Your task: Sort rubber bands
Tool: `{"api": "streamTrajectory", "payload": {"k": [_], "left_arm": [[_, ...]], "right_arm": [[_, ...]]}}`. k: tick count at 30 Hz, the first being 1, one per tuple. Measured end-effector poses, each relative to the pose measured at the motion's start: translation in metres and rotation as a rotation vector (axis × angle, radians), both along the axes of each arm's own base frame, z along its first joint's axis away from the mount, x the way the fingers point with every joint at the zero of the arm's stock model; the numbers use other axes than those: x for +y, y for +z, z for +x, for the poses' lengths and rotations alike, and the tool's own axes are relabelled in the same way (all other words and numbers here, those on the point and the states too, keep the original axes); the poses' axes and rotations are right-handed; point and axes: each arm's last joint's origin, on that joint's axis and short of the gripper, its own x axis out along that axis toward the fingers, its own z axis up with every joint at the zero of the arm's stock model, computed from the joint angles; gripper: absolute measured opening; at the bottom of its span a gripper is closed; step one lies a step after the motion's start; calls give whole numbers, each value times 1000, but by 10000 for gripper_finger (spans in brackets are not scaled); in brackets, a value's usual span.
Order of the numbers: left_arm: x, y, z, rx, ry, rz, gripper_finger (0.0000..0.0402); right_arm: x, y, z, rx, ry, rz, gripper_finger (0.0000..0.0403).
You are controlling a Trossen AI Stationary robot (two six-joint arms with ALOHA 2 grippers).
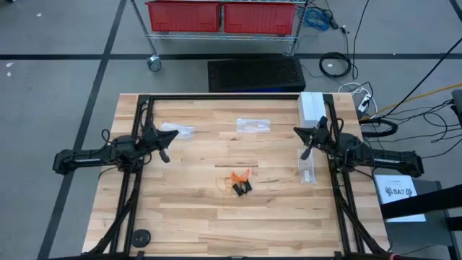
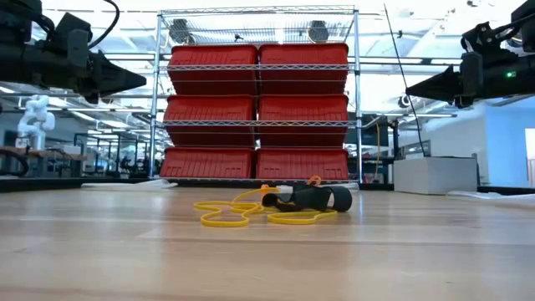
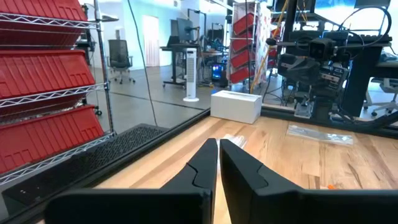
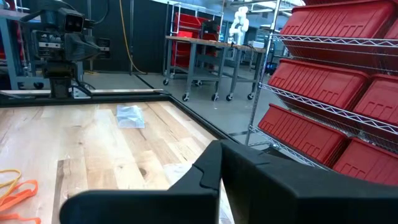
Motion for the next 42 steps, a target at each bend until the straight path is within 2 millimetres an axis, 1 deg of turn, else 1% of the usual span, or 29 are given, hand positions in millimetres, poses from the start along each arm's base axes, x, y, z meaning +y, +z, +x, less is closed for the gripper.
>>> {"api": "streamTrajectory", "payload": {"k": [17,21,24,26,29,32,35,37,39,42], "left_arm": [[0,0,0,0,1,0,27],[0,0,0,0,1,0,27],[0,0,0,0,0,0,27],[0,0,0,0,0,0,27],[0,0,0,0,1,0,27],[0,0,0,0,1,0,27],[0,0,0,0,0,0,27],[0,0,0,0,0,0,27],[0,0,0,0,0,0,27],[0,0,0,0,1,0,27]], "right_arm": [[0,0,0,-3,0,0,0],[0,6,0,-64,2,1,0],[1,11,-1,-169,35,68,0],[1,16,-1,-232,49,82,0],[2,18,-2,-262,57,90,0],[2,18,-1,-290,94,153,0],[3,13,1,-298,147,286,0],[3,7,4,-253,159,375,0],[3,4,6,-175,135,465,0],[3,10,8,-53,82,565,0]]}}
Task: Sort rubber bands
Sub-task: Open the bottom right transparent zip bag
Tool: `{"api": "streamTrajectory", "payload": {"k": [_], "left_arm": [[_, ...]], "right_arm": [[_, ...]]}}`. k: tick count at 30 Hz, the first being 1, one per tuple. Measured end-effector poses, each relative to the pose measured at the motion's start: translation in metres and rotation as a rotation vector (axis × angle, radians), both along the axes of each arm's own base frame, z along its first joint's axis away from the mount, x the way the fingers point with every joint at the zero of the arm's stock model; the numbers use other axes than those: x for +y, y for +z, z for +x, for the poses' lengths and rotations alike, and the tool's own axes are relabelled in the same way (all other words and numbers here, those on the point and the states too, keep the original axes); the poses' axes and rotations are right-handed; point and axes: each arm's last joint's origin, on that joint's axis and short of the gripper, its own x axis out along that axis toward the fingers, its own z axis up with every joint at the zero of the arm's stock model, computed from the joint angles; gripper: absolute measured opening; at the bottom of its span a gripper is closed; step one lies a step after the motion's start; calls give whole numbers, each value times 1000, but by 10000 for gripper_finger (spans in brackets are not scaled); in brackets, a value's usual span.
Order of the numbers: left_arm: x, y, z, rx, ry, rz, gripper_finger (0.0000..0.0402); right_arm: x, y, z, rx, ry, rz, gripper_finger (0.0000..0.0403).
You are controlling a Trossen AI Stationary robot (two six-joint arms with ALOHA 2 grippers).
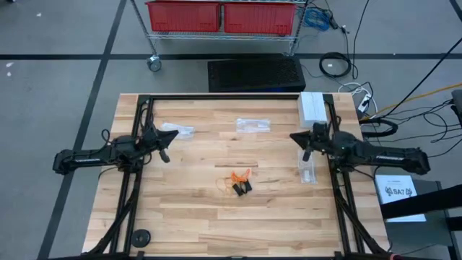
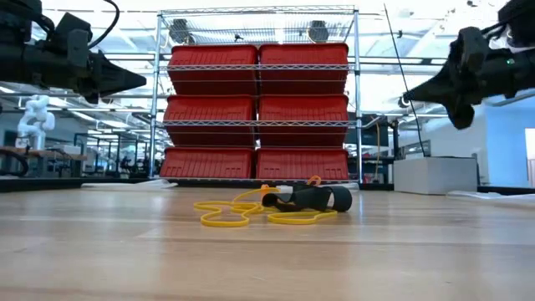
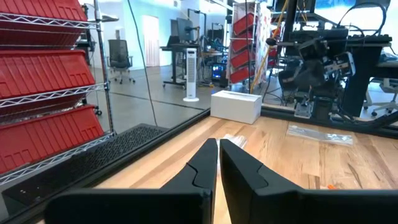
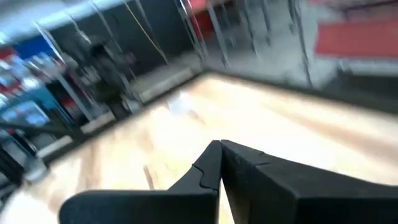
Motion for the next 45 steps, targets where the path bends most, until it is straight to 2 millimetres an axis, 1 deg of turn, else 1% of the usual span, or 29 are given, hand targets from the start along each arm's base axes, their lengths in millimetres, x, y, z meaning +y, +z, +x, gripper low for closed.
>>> {"api": "streamTrajectory", "payload": {"k": [6,10,12,16,20,24,29,36,38,42,45], "left_arm": [[0,0,0,0,-1,0,27],[0,0,0,0,0,0,27],[0,0,0,0,0,0,27],[0,0,0,0,0,0,27],[0,0,0,0,0,0,27],[0,0,0,0,-1,0,27],[0,0,0,0,-1,0,27],[0,0,0,-1,-1,0,27],[0,0,0,0,0,0,27],[0,0,0,0,0,0,27],[0,0,0,-1,0,0,27]], "right_arm": [[0,26,4,312,-62,207,2],[0,35,7,548,-128,398,26],[1,35,12,636,-132,487,44],[3,22,20,768,-174,644,82],[2,9,23,911,-278,711,112],[1,1,30,961,-326,737,126],[0,-10,37,1023,-398,763,126],[-2,-29,47,1144,-471,750,126],[-3,-34,56,1122,-438,736,125],[-7,-43,80,1012,-307,678,122],[-8,-48,98,941,-150,603,112]]}}
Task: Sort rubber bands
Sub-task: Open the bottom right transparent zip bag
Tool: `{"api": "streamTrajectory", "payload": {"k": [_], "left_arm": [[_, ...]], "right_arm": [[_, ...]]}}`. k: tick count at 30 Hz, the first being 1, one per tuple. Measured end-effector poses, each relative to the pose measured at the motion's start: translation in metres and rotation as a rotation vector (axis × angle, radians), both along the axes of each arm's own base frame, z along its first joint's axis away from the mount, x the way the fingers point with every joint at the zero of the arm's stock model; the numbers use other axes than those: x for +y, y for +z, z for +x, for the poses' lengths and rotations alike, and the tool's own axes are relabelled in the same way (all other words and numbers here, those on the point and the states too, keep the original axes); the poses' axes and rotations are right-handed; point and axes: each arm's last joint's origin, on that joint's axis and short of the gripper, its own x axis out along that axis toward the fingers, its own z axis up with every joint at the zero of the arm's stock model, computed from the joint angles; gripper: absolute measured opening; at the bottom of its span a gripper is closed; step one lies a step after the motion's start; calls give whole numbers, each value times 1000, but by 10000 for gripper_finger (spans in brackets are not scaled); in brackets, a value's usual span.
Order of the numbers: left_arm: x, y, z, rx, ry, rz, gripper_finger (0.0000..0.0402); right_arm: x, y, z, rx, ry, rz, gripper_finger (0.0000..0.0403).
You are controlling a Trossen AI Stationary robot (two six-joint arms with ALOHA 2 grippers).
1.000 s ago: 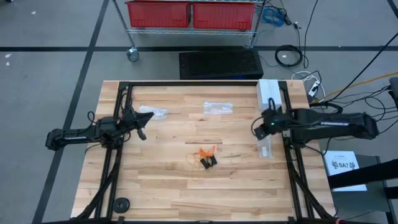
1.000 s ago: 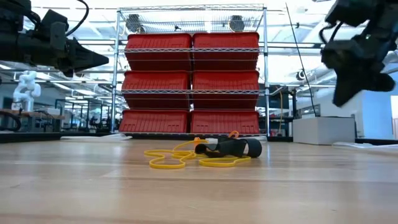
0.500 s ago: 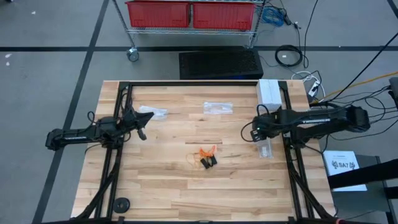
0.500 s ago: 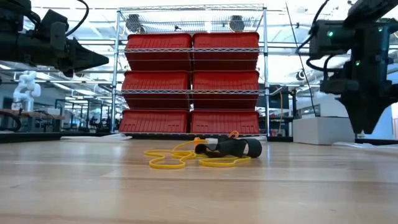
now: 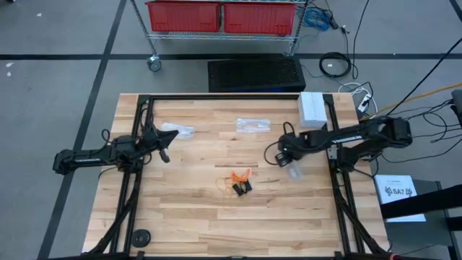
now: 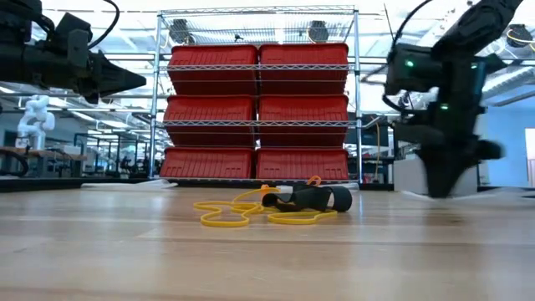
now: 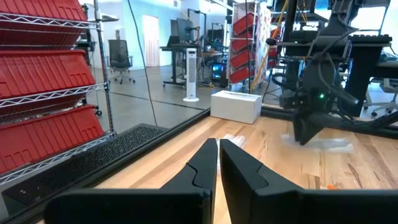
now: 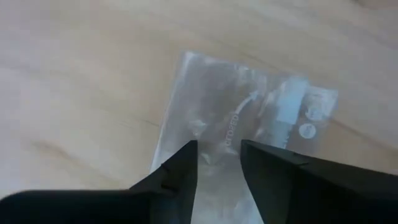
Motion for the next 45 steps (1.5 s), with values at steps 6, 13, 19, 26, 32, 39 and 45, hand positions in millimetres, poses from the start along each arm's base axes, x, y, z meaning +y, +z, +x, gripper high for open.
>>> {"api": "streamTrajectory", "payload": {"k": [6,13,19,26,32,39,45], "left_arm": [[0,0,0,0,0,0,27],[0,0,0,0,0,0,27],[0,0,0,0,0,0,27],[0,0,0,0,0,0,27],[0,0,0,0,0,0,27],[0,0,0,-1,0,0,27],[0,0,0,-1,0,0,27]], "right_arm": [[0,21,31,-152,211,-42,102],[2,54,40,-89,291,-81,133],[6,38,31,-55,222,-50,172],[11,8,25,-76,158,-30,184],[16,-1,30,-76,176,-77,153],[21,0,30,-74,194,-132,47],[27,17,37,-134,259,-148,9]]}}
